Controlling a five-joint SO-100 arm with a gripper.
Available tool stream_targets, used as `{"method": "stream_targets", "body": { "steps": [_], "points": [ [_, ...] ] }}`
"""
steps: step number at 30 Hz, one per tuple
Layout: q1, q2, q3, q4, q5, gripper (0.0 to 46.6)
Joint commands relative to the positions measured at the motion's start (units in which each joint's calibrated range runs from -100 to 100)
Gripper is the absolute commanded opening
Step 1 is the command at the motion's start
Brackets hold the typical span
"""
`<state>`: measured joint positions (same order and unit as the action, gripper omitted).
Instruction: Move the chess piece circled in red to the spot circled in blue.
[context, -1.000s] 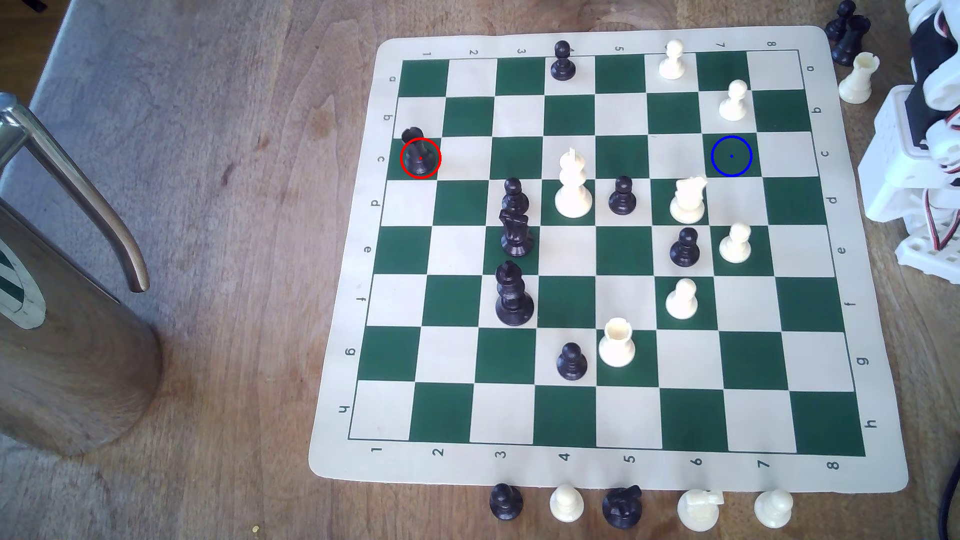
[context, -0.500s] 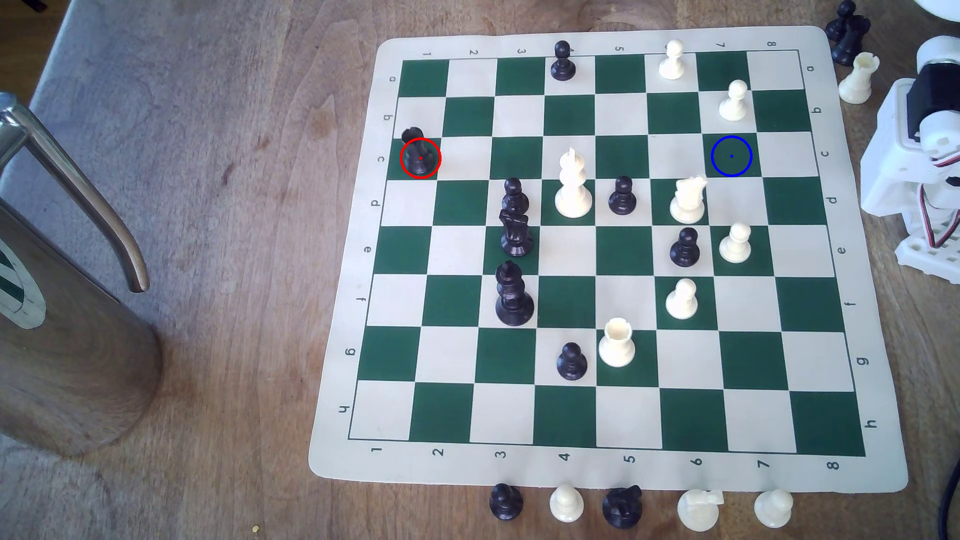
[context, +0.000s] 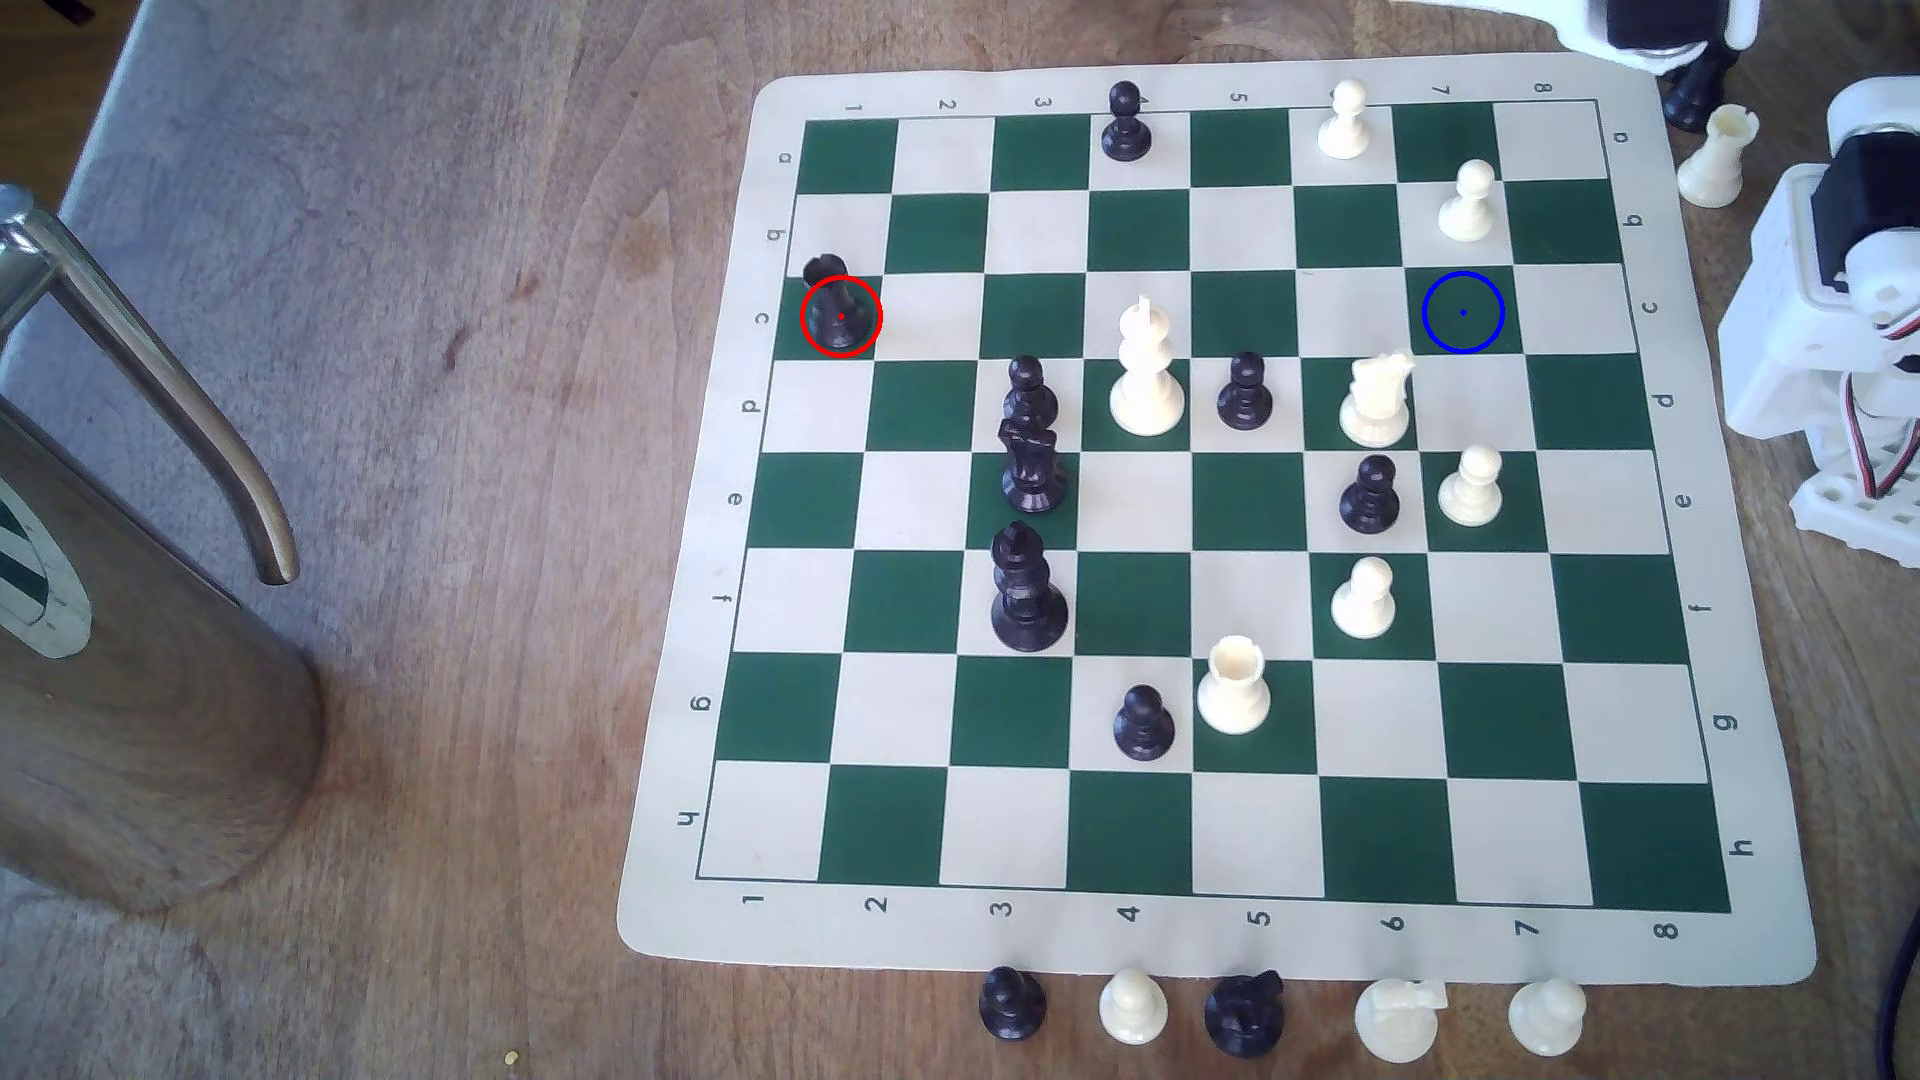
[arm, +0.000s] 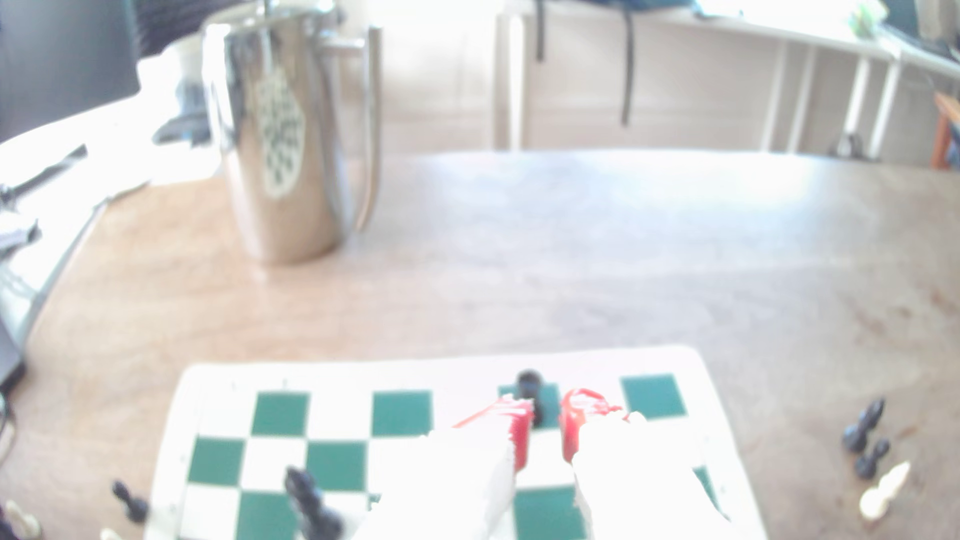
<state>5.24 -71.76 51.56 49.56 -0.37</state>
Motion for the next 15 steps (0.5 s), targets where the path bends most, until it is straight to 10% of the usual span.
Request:
{"method": "stream_targets", "body": {
  "steps": [1, 15],
  "points": [
    [0.4, 13.9, -10.9, 1.4, -0.9, 9.7],
    [0.5, 46.0, -36.6, 0.1, -7.0, 12.2]
  ]
}}
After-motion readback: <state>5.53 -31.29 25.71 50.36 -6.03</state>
